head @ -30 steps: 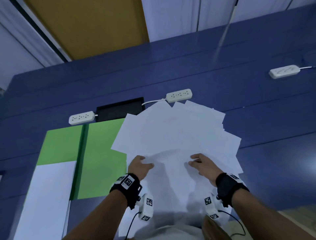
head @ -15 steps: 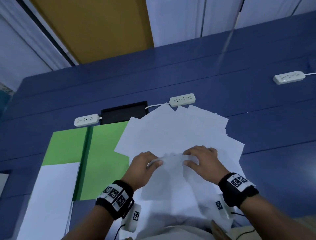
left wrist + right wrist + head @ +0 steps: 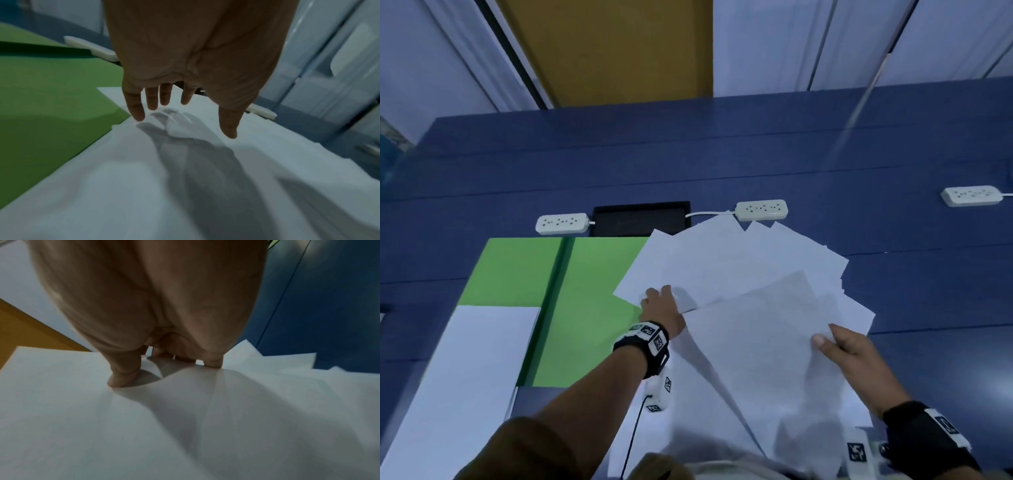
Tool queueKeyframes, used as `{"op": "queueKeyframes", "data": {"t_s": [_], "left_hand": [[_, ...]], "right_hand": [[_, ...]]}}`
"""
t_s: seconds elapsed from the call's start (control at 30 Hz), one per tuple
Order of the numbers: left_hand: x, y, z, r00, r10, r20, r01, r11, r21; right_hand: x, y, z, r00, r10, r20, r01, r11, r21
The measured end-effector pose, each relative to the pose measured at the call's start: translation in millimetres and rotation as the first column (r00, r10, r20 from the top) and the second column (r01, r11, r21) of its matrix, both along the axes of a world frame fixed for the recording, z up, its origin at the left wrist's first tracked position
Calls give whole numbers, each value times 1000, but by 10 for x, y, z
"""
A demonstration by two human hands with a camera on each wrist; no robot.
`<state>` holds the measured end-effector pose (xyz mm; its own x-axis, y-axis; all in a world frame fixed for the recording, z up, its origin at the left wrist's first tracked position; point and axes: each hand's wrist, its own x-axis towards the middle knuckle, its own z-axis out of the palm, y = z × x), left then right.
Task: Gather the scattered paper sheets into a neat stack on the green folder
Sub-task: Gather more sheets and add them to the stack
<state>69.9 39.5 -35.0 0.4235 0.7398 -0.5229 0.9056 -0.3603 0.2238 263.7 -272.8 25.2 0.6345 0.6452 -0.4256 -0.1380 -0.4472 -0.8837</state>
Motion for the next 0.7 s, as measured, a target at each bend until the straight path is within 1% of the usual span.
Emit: {"op": "queueKeyframes", "data": {"t_s": [0.07, 0.13, 0.2, 0.3, 0.33, 0.43, 0.53, 0.63, 0.7], "left_hand": [[142, 68, -46, 992, -119, -42, 121, 990, 65], [293, 226, -90, 965, -248, -85, 255, 962, 95], [419, 399, -103, 917, -371, -143, 386, 917, 98], [559, 559, -74, 857, -473, -204, 495, 866, 70], [591, 577, -69, 844, -490, -217, 514, 855, 72], [627, 584, -86, 826, -508, -245, 541, 837, 87], [593, 573, -114, 825, -520, -223, 549, 830, 96], [504, 516, -128, 833, -535, -141, 552, 823, 135], [411, 451, -144, 850, -524, -52, 525, 834, 171]], "right_hand": [[-27, -160, -10, 999, 12, 31, -11, 1000, -5], [-82, -261, 23, 999, 32, 23, -32, 999, 1], [-146, -328, 39, 997, 67, 30, -68, 997, 35], [-221, -347, 27, 994, 110, 21, -111, 994, 16], [-240, -337, 20, 995, 102, 1, -102, 995, 19], [-262, -295, -8, 996, 87, 11, -87, 996, -5], [-253, -251, 1, 997, 71, -8, -71, 997, -16], [-216, -187, -5, 998, 65, -6, -65, 997, -35], [-188, -130, 3, 998, 68, 0, -68, 996, -53]]}}
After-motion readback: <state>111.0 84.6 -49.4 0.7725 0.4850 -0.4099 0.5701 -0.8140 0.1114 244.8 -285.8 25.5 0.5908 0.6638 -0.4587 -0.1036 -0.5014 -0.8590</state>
